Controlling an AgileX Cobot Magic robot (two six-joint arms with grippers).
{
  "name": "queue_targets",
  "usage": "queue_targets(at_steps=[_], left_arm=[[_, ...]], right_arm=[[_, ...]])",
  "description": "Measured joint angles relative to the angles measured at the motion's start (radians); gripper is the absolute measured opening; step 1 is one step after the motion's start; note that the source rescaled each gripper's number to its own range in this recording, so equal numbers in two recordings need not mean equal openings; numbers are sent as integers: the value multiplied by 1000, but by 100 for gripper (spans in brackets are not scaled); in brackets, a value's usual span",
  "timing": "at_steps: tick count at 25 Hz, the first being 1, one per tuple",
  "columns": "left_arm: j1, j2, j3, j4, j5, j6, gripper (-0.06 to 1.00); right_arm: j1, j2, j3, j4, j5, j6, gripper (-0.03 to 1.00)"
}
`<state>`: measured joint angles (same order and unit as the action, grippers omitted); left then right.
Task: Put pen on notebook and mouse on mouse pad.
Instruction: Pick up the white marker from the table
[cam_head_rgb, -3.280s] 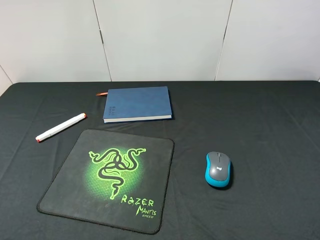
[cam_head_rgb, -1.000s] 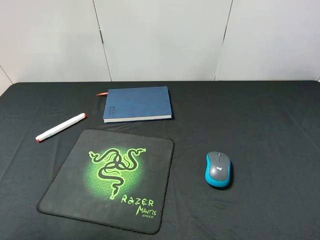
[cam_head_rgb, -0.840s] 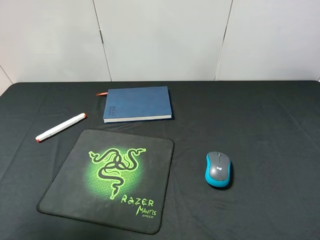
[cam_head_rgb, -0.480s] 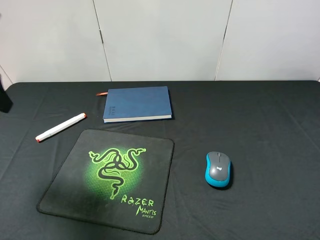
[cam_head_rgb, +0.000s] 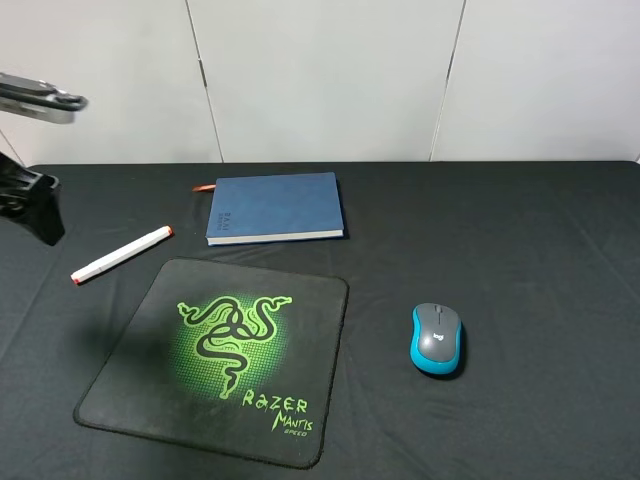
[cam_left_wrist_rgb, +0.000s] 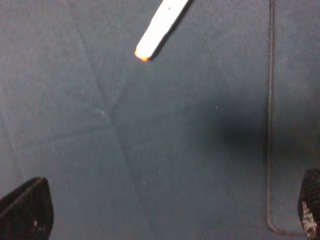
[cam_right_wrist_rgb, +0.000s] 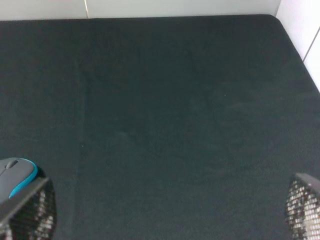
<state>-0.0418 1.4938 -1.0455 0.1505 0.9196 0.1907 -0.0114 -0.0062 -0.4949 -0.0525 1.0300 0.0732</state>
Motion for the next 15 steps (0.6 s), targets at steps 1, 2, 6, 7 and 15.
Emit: queue_targets(at_steps=[1,2,6,7,15], left_arm=[[0,28,-14,0,-7,11,96],[0,56,-27,0,-12,24,96],[0,161,-60,1,-57,68,96],[0,184,-67,1,-71,76,96],[0,379,-83,1,-204,101,96]], right_arm=[[0,0,0,0,0,0,100],[0,0,0,0,0,0,100],[0,0,0,0,0,0,100],[0,0,0,0,0,0,100],[0,0,0,0,0,0,100]])
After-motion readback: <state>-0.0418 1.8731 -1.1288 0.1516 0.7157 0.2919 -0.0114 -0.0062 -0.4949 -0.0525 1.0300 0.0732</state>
